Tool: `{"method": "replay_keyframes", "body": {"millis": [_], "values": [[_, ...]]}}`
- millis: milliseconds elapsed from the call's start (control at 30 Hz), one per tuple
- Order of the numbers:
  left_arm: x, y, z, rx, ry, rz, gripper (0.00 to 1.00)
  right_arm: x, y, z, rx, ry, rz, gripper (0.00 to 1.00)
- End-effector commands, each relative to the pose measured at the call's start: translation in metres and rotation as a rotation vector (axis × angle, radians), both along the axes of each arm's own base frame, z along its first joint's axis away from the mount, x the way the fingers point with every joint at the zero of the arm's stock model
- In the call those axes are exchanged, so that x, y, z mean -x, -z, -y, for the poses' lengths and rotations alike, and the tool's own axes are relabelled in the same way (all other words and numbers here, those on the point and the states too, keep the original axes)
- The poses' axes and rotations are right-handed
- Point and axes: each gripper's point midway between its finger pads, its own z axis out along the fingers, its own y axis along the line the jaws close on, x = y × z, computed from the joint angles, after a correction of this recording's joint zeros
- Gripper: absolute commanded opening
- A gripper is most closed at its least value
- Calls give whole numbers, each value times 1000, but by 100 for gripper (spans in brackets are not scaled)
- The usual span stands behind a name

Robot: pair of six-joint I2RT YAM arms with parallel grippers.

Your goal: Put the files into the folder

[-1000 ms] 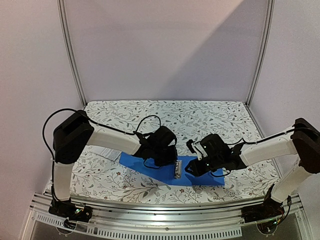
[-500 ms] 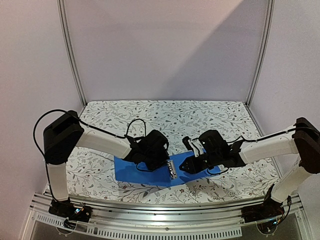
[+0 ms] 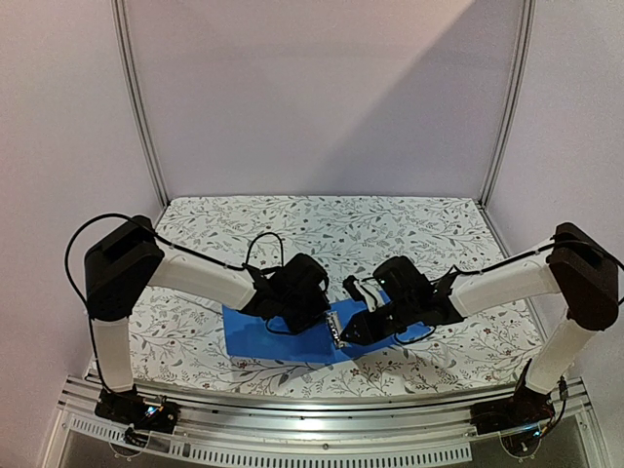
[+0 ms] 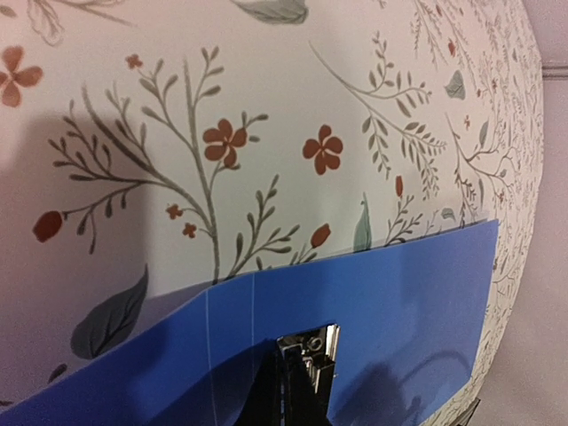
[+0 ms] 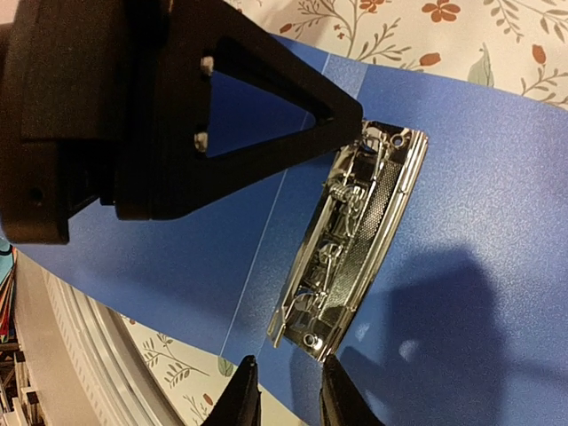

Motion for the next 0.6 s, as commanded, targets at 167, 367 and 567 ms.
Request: {"method": "replay_keyframes", "body": {"millis": [167, 367, 567], "values": [[9, 23, -15, -80, -6, -50, 0, 10, 10, -7, 17, -58, -40, 21], [11, 28, -13, -83, 3, -63, 0, 10, 11, -9, 8, -61, -38, 16], [12, 30, -13, -84, 8, -72, 0, 10, 16, -10, 13, -64, -42, 13]]}}
